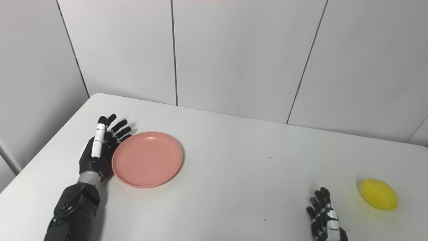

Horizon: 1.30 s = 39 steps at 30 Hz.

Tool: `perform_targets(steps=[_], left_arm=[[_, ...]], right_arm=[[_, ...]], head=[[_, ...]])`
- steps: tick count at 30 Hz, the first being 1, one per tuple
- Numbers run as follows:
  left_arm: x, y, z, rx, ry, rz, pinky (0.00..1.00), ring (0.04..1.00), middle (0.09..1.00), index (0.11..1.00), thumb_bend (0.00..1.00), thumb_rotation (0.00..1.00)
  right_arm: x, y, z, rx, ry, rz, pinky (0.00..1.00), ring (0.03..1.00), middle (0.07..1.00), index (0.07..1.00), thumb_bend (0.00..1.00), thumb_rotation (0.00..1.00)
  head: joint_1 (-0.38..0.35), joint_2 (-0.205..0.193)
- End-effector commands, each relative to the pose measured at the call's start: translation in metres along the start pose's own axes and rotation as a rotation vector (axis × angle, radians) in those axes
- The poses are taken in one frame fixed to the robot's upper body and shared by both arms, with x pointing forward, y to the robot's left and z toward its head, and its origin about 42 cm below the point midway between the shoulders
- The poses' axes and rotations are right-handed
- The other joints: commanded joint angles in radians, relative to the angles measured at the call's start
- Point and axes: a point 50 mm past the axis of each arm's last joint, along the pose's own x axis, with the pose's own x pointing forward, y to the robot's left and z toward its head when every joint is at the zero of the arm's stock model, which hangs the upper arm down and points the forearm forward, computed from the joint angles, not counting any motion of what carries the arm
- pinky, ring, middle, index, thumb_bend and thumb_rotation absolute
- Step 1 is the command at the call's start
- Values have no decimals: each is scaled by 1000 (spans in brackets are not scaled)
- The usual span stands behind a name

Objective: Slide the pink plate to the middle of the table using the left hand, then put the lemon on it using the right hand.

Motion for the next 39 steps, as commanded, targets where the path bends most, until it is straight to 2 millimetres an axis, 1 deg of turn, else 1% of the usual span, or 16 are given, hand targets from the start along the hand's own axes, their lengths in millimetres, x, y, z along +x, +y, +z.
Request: perform_targets(steps=[1,4,8,10,12,17,20,26,28,30,33,36,39], left_arm=[[1,-10,7,-19,-23,-21,732,765,789,866,723,718],[-1,-17,6,-26,-21,-25,742,770,790,867,722,715],[-4,-26,3,-18,-34,1,726,738,745,845,717,687],[-5,-29,0,-18,-42,14,740,751,751,850,712,671],[-5,-32,-5,-17,-50,27,781,764,758,850,716,663],[-7,-40,-12,-32,-57,65,778,765,751,848,741,644],[-9,-46,-15,-37,-55,71,790,770,750,860,736,649],[-14,-59,-21,-39,-44,77,752,762,752,869,729,659],[-14,-64,-24,-49,-45,76,754,770,759,879,709,662],[-14,-69,-29,-55,-45,84,749,770,761,886,714,647],[-14,-73,-34,-55,-42,91,749,768,761,909,704,659],[-13,-79,-40,-67,-33,85,753,766,756,909,707,665],[-12,-83,-43,-65,-28,67,763,769,763,936,707,685]], right_arm=[[-2,2,-4,7,24,3,1000,1000,1000,997,673,1000],[-2,2,-3,5,26,3,1000,1000,1000,999,669,1000],[-2,3,-3,8,27,-1,1000,1000,1000,994,670,1000],[-2,3,-3,9,26,-2,1000,1000,1000,992,672,999],[-2,4,-2,10,27,-4,1000,1000,1000,991,671,999],[-2,4,-3,10,25,-1,1000,997,1000,990,677,997],[-2,5,-3,10,25,0,1000,996,1000,989,689,992],[-2,7,-2,14,30,0,1000,995,1000,987,691,990],[-2,7,-2,13,30,2,1000,993,1000,987,687,993],[-2,7,-2,14,30,4,1000,991,1000,987,683,992],[-3,8,-2,17,33,1,1000,988,1000,982,689,986],[-3,9,-1,16,34,-1,1000,988,1000,985,691,983],[-3,10,-1,14,33,-2,1000,984,999,985,704,982]], head=[[-1,4],[-5,8],[-6,10],[-8,13],[-12,14],[-15,17],[-20,20],[-23,22],[-24,23],[-26,24],[-27,26],[-30,30],[-36,31]])
